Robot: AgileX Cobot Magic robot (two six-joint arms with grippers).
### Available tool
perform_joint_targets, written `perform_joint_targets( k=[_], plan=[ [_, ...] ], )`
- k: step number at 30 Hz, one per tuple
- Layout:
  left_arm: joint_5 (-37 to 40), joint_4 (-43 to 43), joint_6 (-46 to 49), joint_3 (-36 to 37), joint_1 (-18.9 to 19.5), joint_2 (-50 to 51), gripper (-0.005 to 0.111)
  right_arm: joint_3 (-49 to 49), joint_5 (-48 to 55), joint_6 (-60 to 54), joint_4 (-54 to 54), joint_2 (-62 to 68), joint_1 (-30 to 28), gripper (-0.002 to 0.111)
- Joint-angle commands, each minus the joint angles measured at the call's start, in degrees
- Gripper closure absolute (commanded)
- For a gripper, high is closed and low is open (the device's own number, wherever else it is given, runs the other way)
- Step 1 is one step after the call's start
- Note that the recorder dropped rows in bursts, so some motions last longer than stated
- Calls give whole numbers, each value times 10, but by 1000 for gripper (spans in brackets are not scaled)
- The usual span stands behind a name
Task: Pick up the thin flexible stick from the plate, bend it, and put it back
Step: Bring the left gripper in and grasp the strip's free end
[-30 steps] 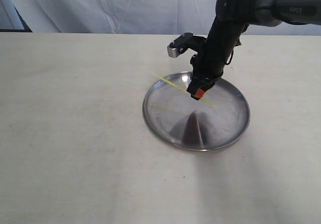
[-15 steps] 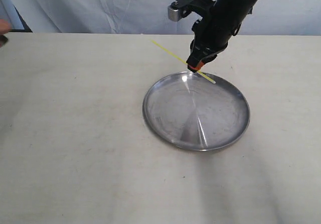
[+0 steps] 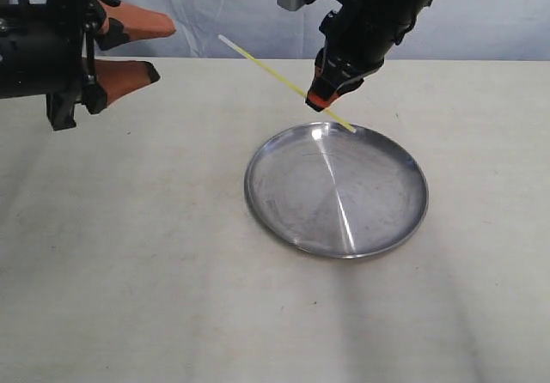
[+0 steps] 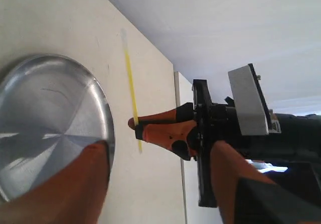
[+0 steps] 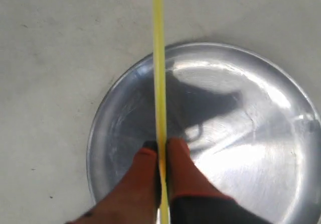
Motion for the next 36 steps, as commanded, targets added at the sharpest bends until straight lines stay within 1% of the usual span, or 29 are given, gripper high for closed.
perform_joint_targets(
  k=[1,8,16,25,27,31,36],
  plan=[
    [9,-27,55,-6,1,37,48,3,3,-4,8,-6,16,109],
    [2,-27,67,-29,1,74,48,3,3,-4,20,-6,46,109],
    [-13,-27,88,-50,1,87,48,3,-2,-4,35,-6,75,109],
    [-24,-27,87,-50,1,99,49,3,-4,-4,59,-6,82,109],
    [-26,-27,87,-50,1,99,54,3,-5,-4,67,-6,82,109],
    [-34,-27,87,-50,1,99,75,3,-6,-10,95,-6,82,109],
    [-37,-27,87,-50,1,99,93,3,-6,-22,125,-6,82,109]
  ],
)
